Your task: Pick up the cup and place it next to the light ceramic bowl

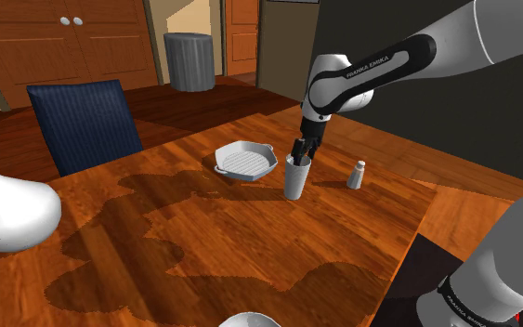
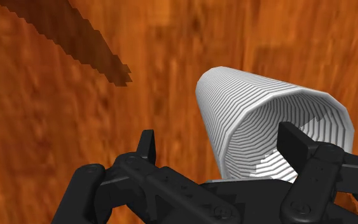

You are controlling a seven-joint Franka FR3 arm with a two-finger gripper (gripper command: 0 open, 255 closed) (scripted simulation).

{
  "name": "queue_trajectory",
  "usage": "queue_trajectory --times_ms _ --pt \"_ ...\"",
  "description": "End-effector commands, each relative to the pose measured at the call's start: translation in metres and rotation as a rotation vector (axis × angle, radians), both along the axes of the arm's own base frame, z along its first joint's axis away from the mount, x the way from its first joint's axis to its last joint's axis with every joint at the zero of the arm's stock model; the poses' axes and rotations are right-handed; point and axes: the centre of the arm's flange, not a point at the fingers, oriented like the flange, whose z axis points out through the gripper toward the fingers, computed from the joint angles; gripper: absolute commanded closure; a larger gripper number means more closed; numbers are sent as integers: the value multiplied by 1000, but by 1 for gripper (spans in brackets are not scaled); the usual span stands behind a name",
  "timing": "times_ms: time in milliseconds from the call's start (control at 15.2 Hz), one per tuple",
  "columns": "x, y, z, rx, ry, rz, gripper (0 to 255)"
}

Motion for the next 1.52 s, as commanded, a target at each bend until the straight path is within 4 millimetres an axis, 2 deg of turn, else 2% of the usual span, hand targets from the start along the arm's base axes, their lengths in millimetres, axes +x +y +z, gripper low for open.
queue_trajectory --times_ms 0,198,264,858,1452 --pt "0 0 -1 0 0 0 0" --pt "0 0 0 0 0 0 0" --pt "0 0 0 0 0 0 255" --pt "0 0 -1 0 0 0 255" --pt "0 0 47 0 0 0 255"
